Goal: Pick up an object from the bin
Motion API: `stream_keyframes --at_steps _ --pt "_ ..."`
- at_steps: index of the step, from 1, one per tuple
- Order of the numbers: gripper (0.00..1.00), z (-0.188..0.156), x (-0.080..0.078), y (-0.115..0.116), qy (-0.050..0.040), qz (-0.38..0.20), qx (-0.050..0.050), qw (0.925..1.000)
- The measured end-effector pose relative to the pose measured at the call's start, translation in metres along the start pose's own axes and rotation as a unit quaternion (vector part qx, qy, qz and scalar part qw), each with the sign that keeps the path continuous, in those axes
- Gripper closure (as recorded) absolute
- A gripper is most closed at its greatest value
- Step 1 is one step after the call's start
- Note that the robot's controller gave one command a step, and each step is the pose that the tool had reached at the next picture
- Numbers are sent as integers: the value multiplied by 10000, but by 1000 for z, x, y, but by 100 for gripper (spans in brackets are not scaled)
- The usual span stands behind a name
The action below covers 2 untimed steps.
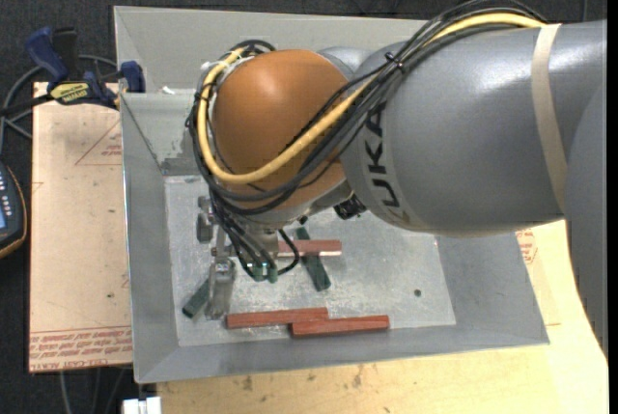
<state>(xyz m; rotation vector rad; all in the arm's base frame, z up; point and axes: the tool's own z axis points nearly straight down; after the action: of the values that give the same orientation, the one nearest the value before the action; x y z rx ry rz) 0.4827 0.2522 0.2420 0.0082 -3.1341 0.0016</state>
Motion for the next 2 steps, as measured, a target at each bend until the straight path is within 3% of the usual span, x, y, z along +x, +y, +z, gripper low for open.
stream_keyframes --at_steps 1,2 --pt "0 177 -46 -18 -11 -232 2 9997" --pt "100 171 -47 -17 -37 -231 -16 9997"
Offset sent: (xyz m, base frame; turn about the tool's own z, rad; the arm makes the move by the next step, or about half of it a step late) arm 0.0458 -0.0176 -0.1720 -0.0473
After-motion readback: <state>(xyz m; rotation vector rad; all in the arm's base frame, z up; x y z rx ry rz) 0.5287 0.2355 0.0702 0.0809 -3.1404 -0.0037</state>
